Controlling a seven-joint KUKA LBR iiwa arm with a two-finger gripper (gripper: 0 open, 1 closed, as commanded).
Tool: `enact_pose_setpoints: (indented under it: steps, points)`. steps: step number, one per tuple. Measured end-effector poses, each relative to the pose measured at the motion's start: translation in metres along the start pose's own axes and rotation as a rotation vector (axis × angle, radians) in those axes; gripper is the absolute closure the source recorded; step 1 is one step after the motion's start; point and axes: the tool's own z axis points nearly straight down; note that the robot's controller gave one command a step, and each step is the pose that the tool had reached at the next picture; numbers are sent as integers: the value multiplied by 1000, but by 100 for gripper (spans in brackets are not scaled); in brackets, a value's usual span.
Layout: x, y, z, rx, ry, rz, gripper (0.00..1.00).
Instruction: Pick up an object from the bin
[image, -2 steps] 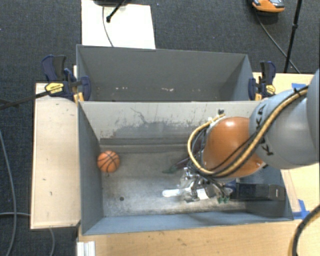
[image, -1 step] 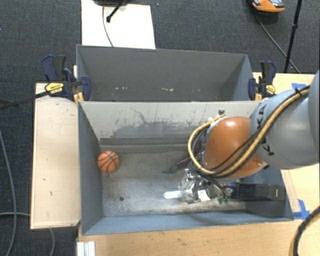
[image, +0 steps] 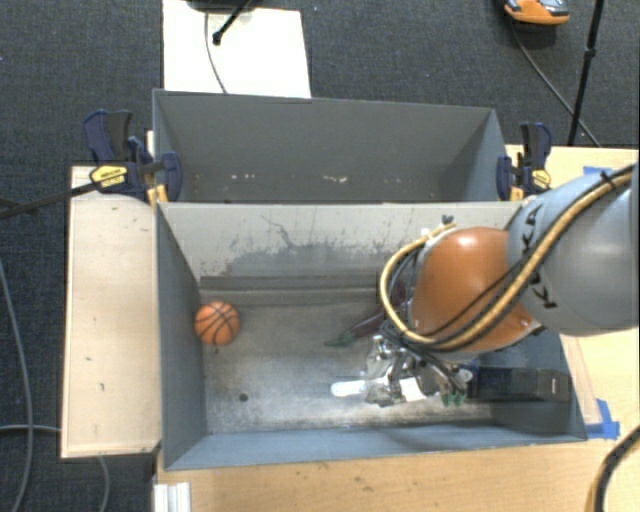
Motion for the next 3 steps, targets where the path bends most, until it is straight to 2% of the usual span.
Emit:
enact_pose_setpoints:
  steps: [1, 3]
  points:
    - [-1, 0, -9, 1, -2, 1, 100]
    - [1, 1, -33, 0, 9, 4, 100]
